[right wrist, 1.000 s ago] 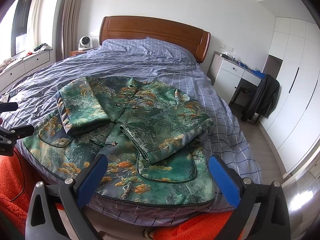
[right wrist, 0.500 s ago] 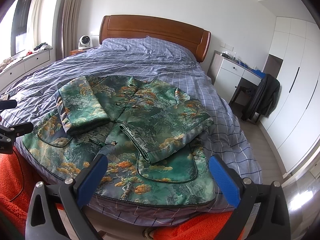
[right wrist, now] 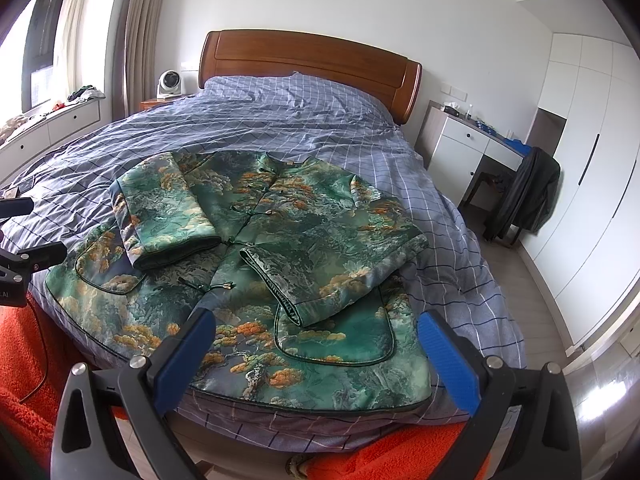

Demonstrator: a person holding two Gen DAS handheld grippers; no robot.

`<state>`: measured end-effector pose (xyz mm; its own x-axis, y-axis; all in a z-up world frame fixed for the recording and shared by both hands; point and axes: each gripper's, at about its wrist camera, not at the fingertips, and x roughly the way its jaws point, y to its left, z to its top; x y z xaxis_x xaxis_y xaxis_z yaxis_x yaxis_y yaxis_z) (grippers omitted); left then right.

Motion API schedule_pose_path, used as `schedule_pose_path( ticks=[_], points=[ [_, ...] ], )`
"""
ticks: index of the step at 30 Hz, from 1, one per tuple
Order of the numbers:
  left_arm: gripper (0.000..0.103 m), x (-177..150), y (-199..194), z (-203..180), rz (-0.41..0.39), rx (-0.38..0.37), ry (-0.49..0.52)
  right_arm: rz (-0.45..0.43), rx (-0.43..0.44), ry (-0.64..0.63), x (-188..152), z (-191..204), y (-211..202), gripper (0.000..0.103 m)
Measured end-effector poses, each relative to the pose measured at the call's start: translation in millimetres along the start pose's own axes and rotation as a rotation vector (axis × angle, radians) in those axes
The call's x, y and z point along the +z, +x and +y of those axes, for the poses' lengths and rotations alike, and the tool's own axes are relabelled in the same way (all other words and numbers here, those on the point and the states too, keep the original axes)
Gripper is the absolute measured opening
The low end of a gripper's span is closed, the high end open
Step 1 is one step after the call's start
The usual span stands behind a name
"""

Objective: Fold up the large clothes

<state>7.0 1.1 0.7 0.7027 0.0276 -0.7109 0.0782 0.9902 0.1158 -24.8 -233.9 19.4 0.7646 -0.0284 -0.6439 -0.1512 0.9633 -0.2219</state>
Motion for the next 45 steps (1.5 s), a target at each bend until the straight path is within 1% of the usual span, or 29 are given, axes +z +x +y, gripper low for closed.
schedule_pose_path(
  ticks=[10, 15, 40, 45],
  points=[
    [0.103, -0.4, 0.0, 0.5, 0.000, 0.003, 0.002, 0.003, 0.003, -0.001, -0.7, 0.8, 1.4, 0.103],
    [0.103, -0.9, -0.4, 6.5, -0.007, 0.011, 0.006, 0.004, 0.010, 0.007, -0.7, -0.1, 2.2, 0.103],
    [0.103, -1.9, -4.6, 2.0, -0.012, 0.029, 0.015, 0.008, 0.021, 0.007, -0.3, 0.8, 2.3, 0.103],
    [0.103, -4.7, -4.9, 5.5, -0.015, 0.042, 0.016, 0.009, 0.022, 0.007, 0.2, 0.6, 3.7, 0.103]
  ],
)
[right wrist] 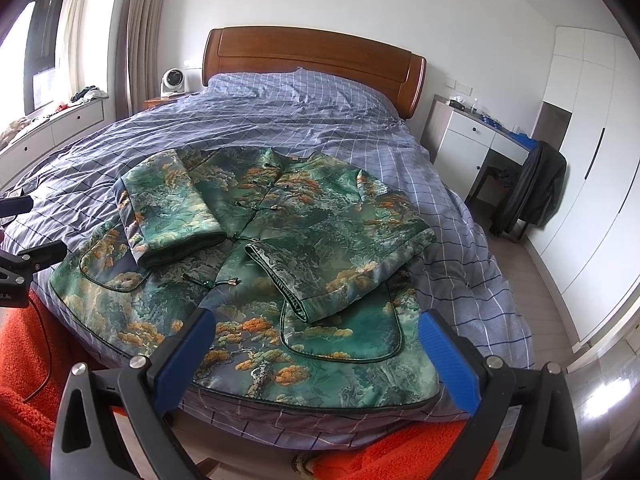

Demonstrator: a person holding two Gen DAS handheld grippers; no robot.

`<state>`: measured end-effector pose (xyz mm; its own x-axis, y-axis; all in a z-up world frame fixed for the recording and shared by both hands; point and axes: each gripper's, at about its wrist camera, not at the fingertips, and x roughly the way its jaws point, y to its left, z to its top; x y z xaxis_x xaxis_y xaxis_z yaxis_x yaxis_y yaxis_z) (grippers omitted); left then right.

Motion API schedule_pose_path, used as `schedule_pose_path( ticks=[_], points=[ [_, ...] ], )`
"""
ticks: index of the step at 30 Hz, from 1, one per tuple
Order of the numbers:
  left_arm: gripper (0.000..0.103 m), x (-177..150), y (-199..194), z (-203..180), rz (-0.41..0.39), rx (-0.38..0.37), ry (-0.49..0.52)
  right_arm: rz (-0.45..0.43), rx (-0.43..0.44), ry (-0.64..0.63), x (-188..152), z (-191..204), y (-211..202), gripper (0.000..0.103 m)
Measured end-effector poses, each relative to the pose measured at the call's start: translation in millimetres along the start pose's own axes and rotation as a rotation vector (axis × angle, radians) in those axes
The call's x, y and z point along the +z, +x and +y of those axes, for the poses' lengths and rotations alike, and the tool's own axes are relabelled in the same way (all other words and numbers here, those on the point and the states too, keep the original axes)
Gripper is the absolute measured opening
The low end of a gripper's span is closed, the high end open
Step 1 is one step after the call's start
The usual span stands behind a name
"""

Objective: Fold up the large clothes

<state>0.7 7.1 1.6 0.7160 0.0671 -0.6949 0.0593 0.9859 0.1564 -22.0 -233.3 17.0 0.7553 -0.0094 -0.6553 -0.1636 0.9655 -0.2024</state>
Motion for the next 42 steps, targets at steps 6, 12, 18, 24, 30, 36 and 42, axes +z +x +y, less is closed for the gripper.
schedule_pose_path(
  ticks=[6, 12, 18, 24, 30, 36, 42],
  points=[
    [0.103, -1, 5, 1, 0.013, -0.005, -0.015, -0.082, 0.039, -0.048, 13, -24, 9, 0.103],
    [0.103, 0, 2, -7, 0.009, -0.008, -0.008, 0.046, 0.114, -0.260, 12, -4, 85, 0.103],
    [0.103, -5, 2, -5, 0.037, -0.002, -0.007, 0.170, 0.229, -0.273, 18, 15, 178, 0.101],
    [0.103, -15, 10, 8, 0.075, 0.011, -0.042, 0.236, 0.297, -0.126, 17, -18, 201, 0.014],
    [0.103, -10, 18, 6, 0.069, 0.003, -0.013, 0.027, 0.191, 0.114, 50, -102, 119, 0.012],
    [0.103, 6, 33, 4, 0.002, -0.024, 0.124, -0.074, -0.155, 0.285, 45, -230, 60, 0.012],
    [0.103, 30, 87, -12, 0.042, -0.139, 0.355, 0.132, -0.429, 0.400, -3, -306, 101, 0.053]
  ],
)
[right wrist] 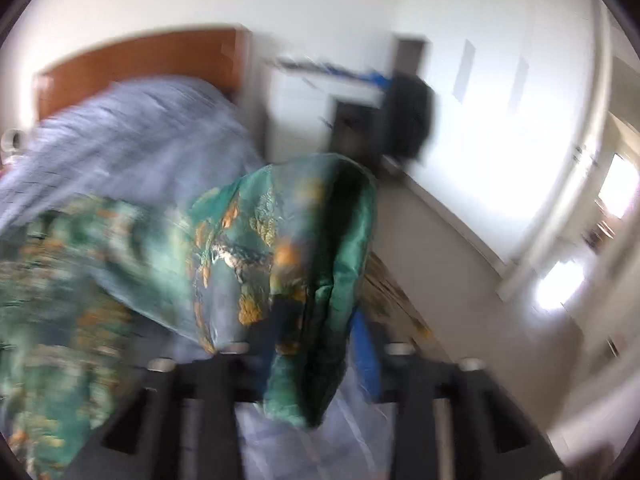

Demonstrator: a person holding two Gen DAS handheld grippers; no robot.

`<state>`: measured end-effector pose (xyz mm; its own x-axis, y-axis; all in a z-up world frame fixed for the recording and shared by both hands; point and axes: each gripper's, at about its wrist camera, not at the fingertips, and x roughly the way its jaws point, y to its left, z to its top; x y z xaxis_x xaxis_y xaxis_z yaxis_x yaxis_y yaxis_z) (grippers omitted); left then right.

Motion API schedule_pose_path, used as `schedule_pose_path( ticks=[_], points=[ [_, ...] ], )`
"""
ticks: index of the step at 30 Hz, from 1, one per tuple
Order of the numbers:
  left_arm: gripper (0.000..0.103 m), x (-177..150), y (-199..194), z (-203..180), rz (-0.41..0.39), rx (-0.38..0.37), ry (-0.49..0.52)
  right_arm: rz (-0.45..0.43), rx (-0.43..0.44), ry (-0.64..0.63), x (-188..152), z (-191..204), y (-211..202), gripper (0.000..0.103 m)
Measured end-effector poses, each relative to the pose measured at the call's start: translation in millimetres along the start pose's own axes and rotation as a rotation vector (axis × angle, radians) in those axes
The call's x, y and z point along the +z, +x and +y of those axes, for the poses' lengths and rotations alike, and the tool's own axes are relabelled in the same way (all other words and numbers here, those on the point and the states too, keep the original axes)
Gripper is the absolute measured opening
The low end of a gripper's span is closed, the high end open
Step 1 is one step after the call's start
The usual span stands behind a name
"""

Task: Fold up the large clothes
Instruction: 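Grasp a folded sleeve with the right gripper and lift it outward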

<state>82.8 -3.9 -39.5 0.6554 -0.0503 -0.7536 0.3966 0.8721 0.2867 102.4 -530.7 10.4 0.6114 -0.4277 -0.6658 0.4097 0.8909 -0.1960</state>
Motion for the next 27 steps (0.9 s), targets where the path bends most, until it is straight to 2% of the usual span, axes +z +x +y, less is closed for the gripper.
schedule_pose_path(
  ticks=[3, 5, 9, 10, 11, 12, 13, 14, 15, 16, 17, 21, 27],
  points=[
    [0.103, 11, 36, -6, 0.042, -0.038, 0.087, -0.008, 0.030, 0.062, -21, -2, -9, 0.056],
    [0.103, 15, 59, -13, 0.062, -0.062, 0.142, -0.019, 0.069, 0.059, -35, 7, -21, 0.058],
    [0.102, 16, 112, -12, 0.138, -0.098, 0.165, -0.020, 0.179, 0.007, -68, 48, -48, 0.059],
    [0.099, 14, 120, -7, 0.150, -0.105, 0.154, -0.018, 0.210, -0.006, -75, 62, -56, 0.059],
    [0.092, 12, 126, -2, 0.163, -0.125, 0.140, -0.014, 0.234, -0.015, -82, 72, -63, 0.059],
    [0.080, 9, 133, 7, 0.179, -0.170, 0.100, -0.011, 0.273, -0.030, -90, 86, -70, 0.059],
    [0.075, 7, 135, 14, 0.182, -0.200, 0.068, -0.010, 0.303, -0.048, -96, 97, -79, 0.059],
    [0.059, 4, 134, 22, 0.182, -0.242, 0.033, -0.011, 0.320, -0.065, -98, 107, -82, 0.059],
    [0.034, 2, 131, 28, 0.180, -0.284, 0.000, -0.014, 0.340, -0.088, -101, 118, -89, 0.059],
    [0.020, 1, 128, 32, 0.177, -0.295, -0.021, -0.025, 0.364, -0.117, -104, 133, -96, 0.059],
    [0.015, 0, 121, 37, 0.162, -0.284, -0.044, -0.035, 0.384, -0.137, -106, 139, -104, 0.059],
    [0.014, -2, 84, 65, 0.078, -0.250, -0.146, -0.074, 0.451, -0.226, -106, 172, -126, 0.059],
    [0.014, -19, 20, 158, -0.051, -0.127, -0.389, -0.093, 0.543, -0.294, -100, 207, -146, 0.059]
  ],
)
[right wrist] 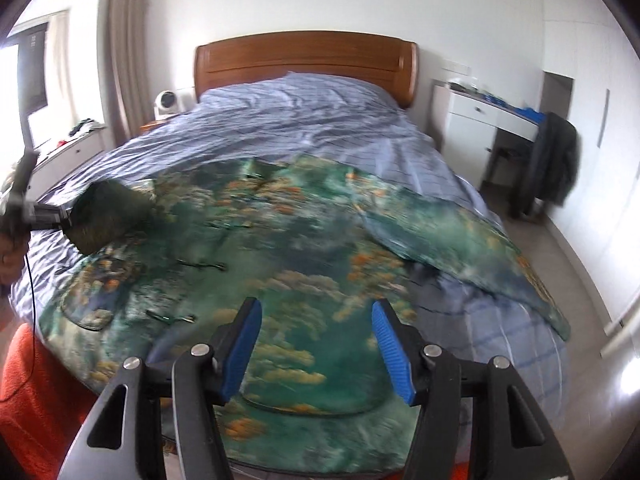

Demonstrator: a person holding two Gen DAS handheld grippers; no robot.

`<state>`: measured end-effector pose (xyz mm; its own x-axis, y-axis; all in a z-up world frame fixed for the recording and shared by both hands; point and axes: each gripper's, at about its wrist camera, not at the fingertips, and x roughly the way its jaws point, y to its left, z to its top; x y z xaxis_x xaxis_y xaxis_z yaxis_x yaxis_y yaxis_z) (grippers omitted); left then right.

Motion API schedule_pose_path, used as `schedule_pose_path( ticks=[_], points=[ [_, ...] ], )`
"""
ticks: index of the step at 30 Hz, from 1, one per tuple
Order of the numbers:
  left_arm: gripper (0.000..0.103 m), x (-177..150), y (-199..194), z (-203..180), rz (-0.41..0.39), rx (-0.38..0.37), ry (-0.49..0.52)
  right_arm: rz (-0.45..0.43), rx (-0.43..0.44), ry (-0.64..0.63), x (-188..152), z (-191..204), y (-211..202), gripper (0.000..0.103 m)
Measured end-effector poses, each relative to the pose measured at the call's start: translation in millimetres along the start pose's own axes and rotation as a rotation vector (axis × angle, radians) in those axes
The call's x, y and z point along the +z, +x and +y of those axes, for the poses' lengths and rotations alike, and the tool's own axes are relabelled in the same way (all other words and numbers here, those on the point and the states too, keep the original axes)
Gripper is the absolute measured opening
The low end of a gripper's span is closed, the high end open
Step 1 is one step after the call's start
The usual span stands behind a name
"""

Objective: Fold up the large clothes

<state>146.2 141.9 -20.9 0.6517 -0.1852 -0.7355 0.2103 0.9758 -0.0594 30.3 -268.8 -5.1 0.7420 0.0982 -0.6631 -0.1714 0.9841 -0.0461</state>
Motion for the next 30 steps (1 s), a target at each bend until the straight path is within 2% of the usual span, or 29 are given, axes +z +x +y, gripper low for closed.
schedule_pose_path(
  ticks=[5, 7, 9, 11, 13, 14, 15, 17, 20, 22, 24, 25, 27, 30],
  points=[
    [0.014, -9, -69, 95, -0.082, 0.193, -0.187, -0.017, 0.023, -0.006, 4, 8, -2, 0.059],
    [0.019, -24, -95, 140, -0.095, 0.311, -0.293, -0.017, 0.019, 0.006, 3, 5, -4, 0.059],
    [0.038, -42, -107, 170, -0.093, 0.443, -0.366, -0.014, 0.016, 0.025, 2, 0, -5, 0.059],
    [0.051, -66, -116, 186, -0.069, 0.575, -0.410, -0.016, -0.001, 0.045, 0, -7, -7, 0.059],
    [0.055, -89, -116, 187, -0.021, 0.619, -0.433, -0.012, -0.023, 0.061, -4, -17, -6, 0.059],
    [0.056, -96, -113, 183, 0.000, 0.611, -0.437, -0.002, -0.038, 0.075, -6, -25, -4, 0.062],
    [0.059, -105, -109, 174, 0.024, 0.586, -0.441, 0.016, -0.051, 0.094, -8, -33, 0, 0.069],
    [0.066, -115, -97, 147, 0.057, 0.493, -0.439, 0.053, -0.070, 0.134, -13, -48, 8, 0.075],
    [0.084, -119, -67, 85, 0.085, 0.233, -0.418, 0.121, -0.064, 0.192, -22, -78, 26, 0.075],
    [0.087, -115, -44, 46, 0.118, 0.086, -0.386, 0.170, -0.067, 0.225, -29, -98, 38, 0.075],
    [0.087, -110, -19, 15, 0.167, -0.015, -0.344, 0.222, -0.053, 0.283, -38, -121, 49, 0.075],
    [0.087, -109, -4, -1, 0.194, -0.045, -0.315, 0.244, -0.044, 0.315, -42, -131, 54, 0.075],
    [0.087, -109, 20, -15, 0.235, -0.057, -0.276, 0.283, -0.016, 0.369, -50, -145, 59, 0.075],
    [0.087, -111, 40, -31, 0.290, -0.104, -0.292, 0.315, 0.041, 0.404, -60, -155, 59, 0.075]
  ],
)
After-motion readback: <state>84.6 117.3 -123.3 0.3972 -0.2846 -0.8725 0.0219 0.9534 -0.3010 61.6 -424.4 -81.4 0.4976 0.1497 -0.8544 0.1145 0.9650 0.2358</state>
